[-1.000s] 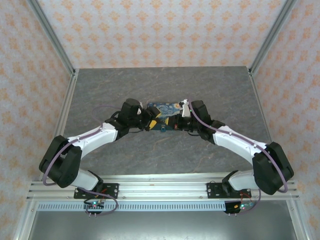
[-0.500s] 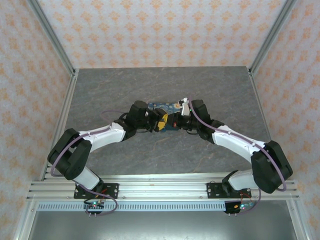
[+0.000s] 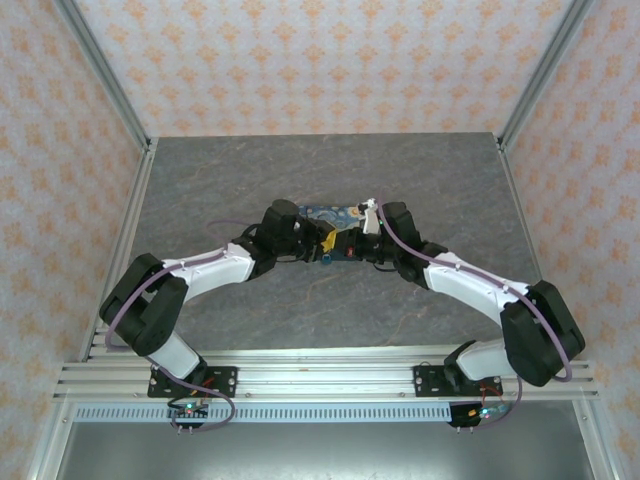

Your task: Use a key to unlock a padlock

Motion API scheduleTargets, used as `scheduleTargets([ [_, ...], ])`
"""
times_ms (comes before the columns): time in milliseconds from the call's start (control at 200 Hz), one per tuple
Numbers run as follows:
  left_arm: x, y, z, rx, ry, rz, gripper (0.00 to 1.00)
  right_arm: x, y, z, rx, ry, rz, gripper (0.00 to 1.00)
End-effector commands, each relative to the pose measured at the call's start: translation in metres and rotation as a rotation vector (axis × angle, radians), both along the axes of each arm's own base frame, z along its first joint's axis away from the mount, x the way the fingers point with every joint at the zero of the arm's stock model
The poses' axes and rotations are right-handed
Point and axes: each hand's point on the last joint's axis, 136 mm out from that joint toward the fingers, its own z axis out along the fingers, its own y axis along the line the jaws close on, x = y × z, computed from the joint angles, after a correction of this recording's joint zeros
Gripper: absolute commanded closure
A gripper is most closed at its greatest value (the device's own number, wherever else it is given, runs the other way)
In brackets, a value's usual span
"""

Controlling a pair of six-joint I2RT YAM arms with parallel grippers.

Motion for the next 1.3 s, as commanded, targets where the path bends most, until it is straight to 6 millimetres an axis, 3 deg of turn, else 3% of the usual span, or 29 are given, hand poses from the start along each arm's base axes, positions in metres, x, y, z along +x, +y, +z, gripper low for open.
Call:
scheduleTargets([
  [0,0.003,-0.009,0.007,-0.015,-0.026,-0.011,0.8,-0.002,0.003,0.017,0.034,-0.064,0.011,1.0],
  [140,0.003,-0.01,0.008,-0.018,-0.028,-0.018,0.72,0.0,0.004,0.017,0.035,-0.067,0.01,1.0],
  [285,0.002,-0.012,0.008,-0.028,-0.031,-0.023,0.7,0.001,0.004,0.016,0.034,-0.066,0.01,1.0],
  [786,0.003,-0.012,-0.001,-0.022,-0.017,-0.019,1.0,0.0,-0.003,0.017,0.033,-0.068,-0.008,1.0],
  [1031,0.009,-0.003,0.004,0.035,-0.077,0.002,1.0,-0.006,-0.01,0.009,0.024,-0.056,-0.022,1.0],
  [1056,0.011,-0.002,0.006,0.05,-0.097,0.004,1.0,-0.006,-0.012,0.008,0.02,-0.056,-0.028,0.92],
  [1111,0.013,0.003,0.013,0.094,-0.146,0.001,1.0,-0.008,-0.019,0.006,0.011,-0.055,-0.054,0.64],
  [1161,0.015,0.006,0.021,0.128,-0.199,-0.005,1.0,-0.008,-0.026,0.007,0.012,-0.061,-0.082,0.5],
  [1206,0.017,0.01,0.029,0.167,-0.248,-0.01,1.0,-0.007,-0.033,0.006,0.012,-0.06,-0.115,0.43],
  [1291,0.021,0.017,0.048,0.238,-0.366,-0.022,1.0,-0.005,-0.045,0.014,0.049,-0.074,-0.174,0.42],
])
